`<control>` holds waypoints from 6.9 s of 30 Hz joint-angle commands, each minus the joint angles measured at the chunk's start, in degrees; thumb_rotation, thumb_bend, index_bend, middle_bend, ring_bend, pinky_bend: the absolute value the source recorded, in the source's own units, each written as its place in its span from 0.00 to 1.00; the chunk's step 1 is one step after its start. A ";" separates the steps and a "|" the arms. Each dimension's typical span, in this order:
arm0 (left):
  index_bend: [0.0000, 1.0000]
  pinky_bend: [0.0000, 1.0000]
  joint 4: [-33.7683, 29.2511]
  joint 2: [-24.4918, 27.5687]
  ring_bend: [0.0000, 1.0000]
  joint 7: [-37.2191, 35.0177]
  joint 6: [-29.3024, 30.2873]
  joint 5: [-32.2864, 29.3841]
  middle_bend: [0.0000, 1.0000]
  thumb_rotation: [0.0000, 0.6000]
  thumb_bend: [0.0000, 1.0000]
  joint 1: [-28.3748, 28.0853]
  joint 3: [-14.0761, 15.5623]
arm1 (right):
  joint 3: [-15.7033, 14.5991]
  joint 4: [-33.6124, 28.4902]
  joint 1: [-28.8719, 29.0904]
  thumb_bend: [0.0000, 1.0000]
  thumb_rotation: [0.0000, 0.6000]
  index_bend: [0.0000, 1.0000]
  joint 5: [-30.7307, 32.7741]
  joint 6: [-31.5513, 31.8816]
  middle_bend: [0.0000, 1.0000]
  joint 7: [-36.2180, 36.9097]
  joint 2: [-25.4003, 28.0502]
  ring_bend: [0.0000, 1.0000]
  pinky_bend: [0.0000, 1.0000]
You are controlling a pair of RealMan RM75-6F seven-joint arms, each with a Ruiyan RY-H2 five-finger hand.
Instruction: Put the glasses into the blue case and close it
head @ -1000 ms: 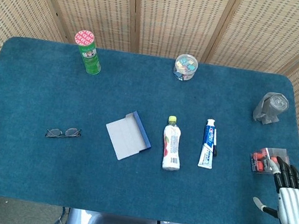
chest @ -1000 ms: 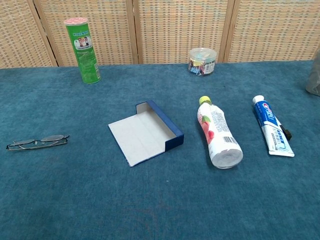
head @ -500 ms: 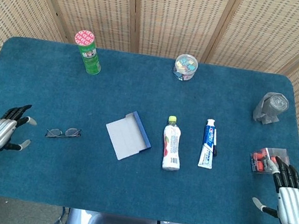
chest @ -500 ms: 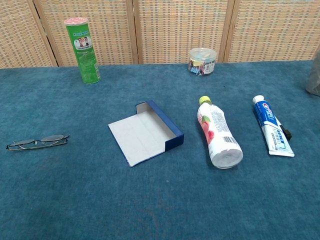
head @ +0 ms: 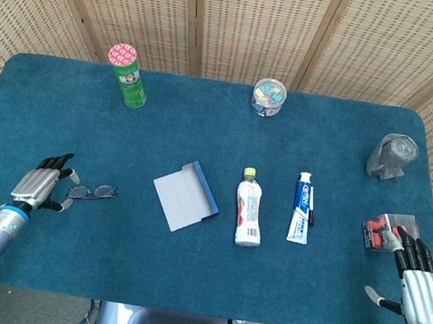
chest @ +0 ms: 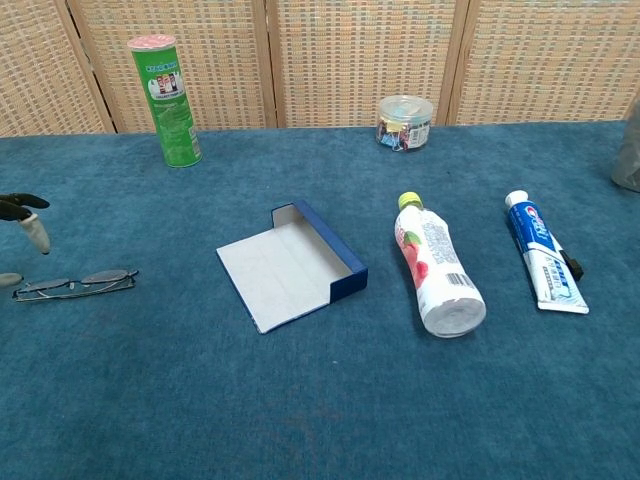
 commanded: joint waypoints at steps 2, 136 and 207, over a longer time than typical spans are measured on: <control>0.37 0.00 1.13 -2.36 0.00 3.04 -1.25 -3.67 0.00 1.00 0.36 -2.15 -0.35 | -0.02 0.02 0.02 0.00 1.00 0.00 -0.05 0.01 0.00 0.08 0.03 0.00 0.00; 0.41 0.00 38.07 -39.44 0.00 4.93 4.08 22.27 0.00 1.00 0.49 -25.17 -1.93 | -0.64 -1.12 1.10 0.00 1.00 0.00 1.06 -3.06 0.00 2.77 1.76 0.00 0.00; 0.25 0.00 40.99 -32.91 0.00 -13.01 9.89 31.55 0.00 1.00 0.41 -15.57 8.14 | -0.82 -1.66 1.19 0.00 1.00 0.00 1.10 -3.40 0.00 2.48 2.09 0.00 0.00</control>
